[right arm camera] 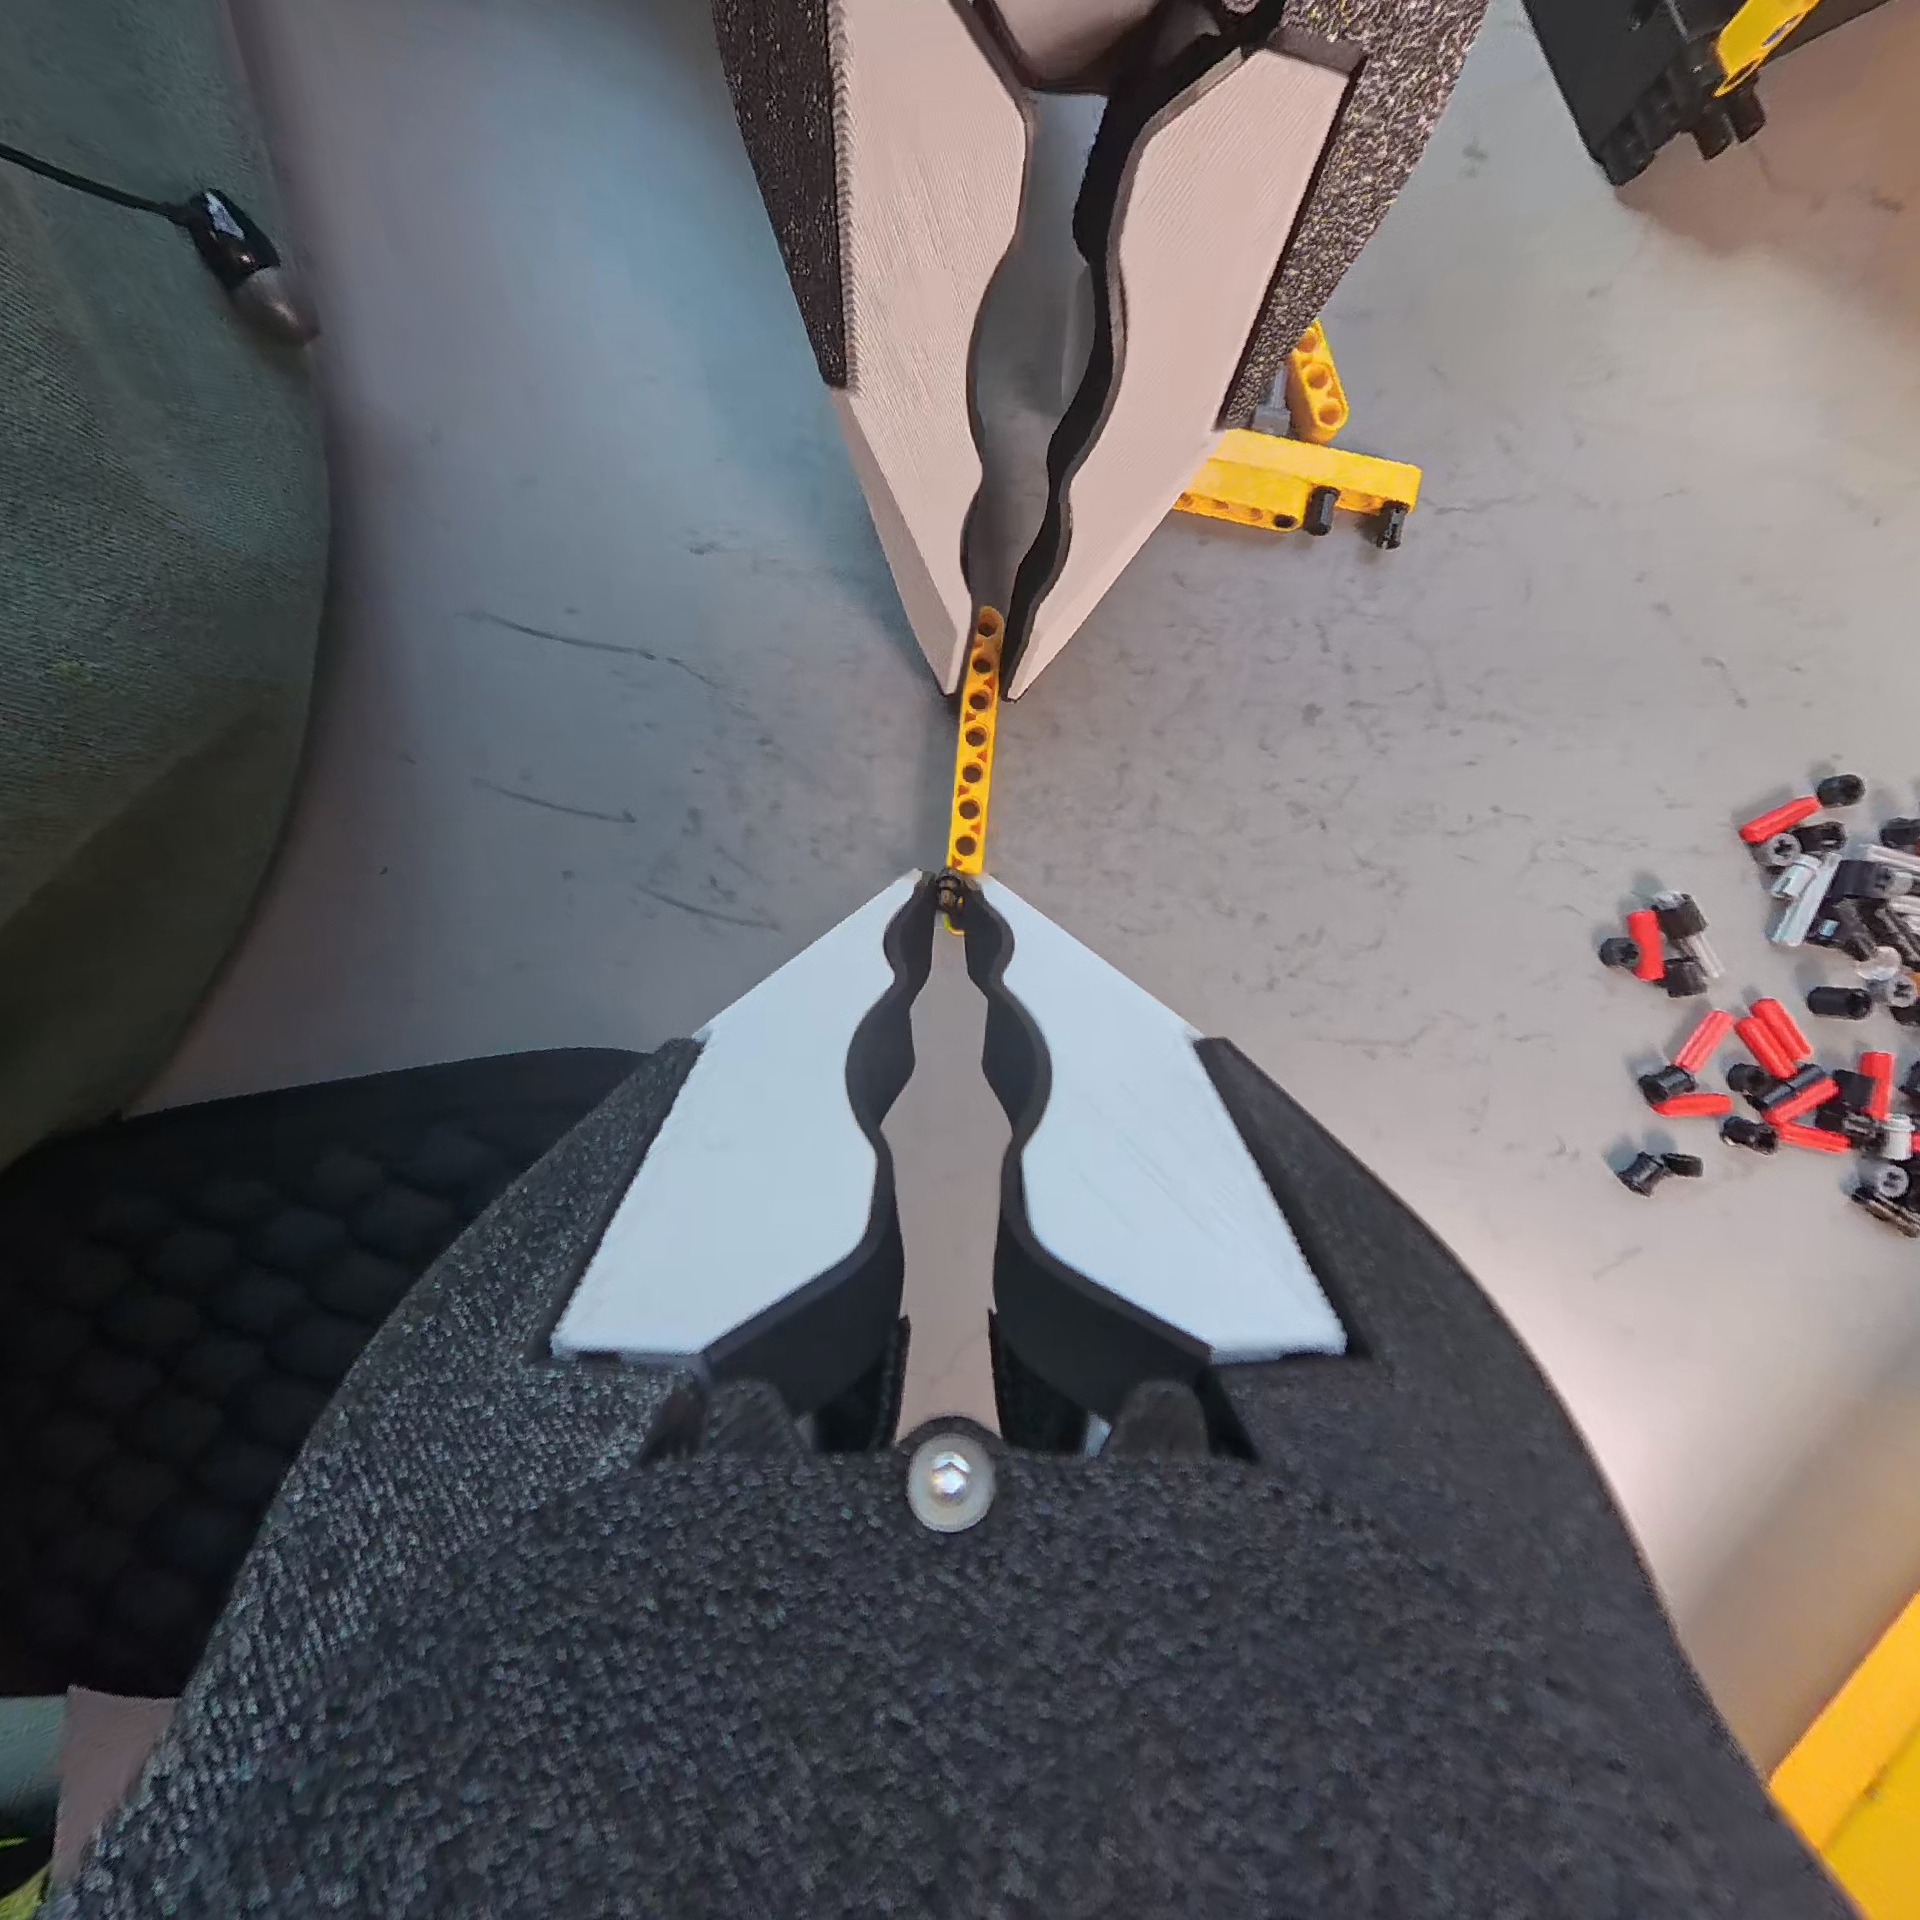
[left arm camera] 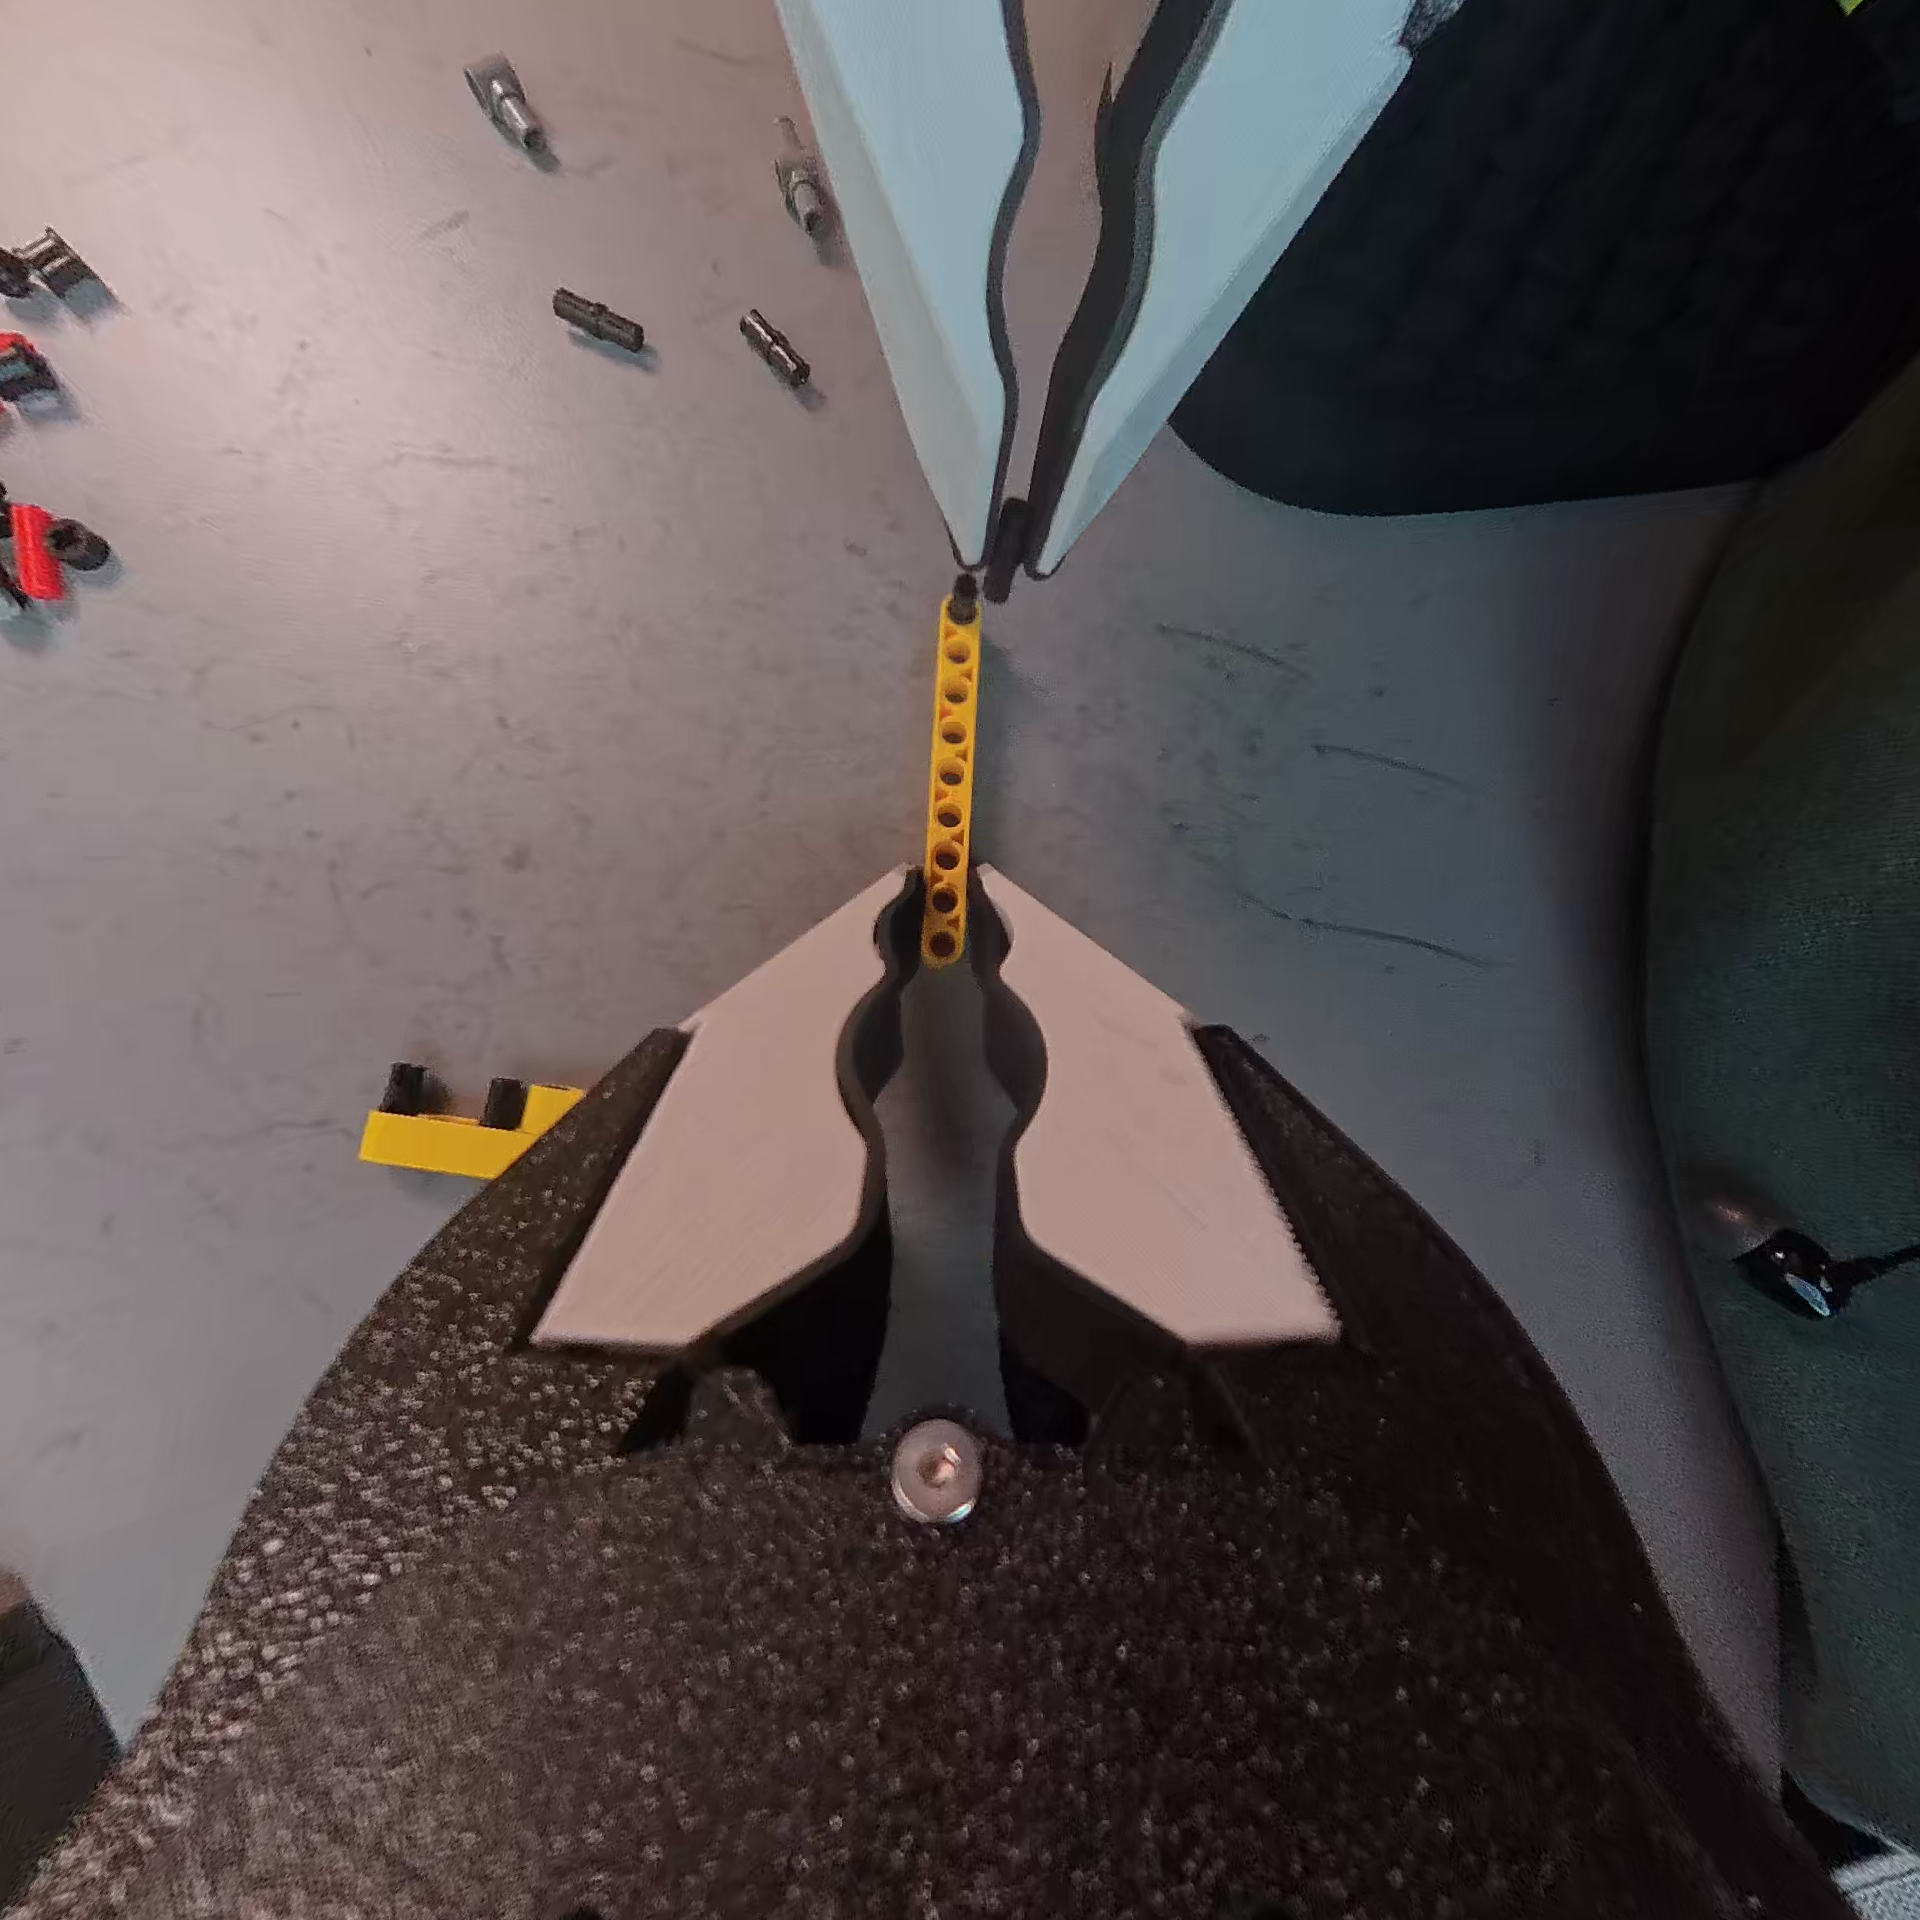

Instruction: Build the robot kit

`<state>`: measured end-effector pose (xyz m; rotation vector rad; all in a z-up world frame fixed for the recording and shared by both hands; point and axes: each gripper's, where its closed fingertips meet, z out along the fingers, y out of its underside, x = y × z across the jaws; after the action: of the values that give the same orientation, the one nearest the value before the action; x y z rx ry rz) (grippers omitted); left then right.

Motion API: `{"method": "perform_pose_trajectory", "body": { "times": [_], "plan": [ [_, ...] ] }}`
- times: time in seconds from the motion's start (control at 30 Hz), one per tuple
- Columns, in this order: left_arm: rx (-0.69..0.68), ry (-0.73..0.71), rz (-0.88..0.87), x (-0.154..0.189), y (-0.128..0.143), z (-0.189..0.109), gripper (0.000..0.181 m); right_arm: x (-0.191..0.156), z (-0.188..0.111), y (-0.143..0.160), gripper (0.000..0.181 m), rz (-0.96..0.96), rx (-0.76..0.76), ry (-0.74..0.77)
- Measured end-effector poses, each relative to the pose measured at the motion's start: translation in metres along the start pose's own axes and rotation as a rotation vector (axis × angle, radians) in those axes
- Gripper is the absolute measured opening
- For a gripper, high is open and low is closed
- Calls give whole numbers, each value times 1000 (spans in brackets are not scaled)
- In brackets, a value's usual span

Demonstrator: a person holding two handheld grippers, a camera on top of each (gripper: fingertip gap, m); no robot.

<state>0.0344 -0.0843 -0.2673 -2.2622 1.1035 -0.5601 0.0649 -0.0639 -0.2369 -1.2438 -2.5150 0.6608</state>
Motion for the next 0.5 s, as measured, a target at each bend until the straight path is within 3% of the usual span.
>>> {"method": "perform_pose_trajectory", "body": {
  "times": [0.5],
  "plan": [
    [62, -20, -5, 10, 1, 1, 7, -4, 23, 5, 4, -101, -207, -25]
  ]
}}
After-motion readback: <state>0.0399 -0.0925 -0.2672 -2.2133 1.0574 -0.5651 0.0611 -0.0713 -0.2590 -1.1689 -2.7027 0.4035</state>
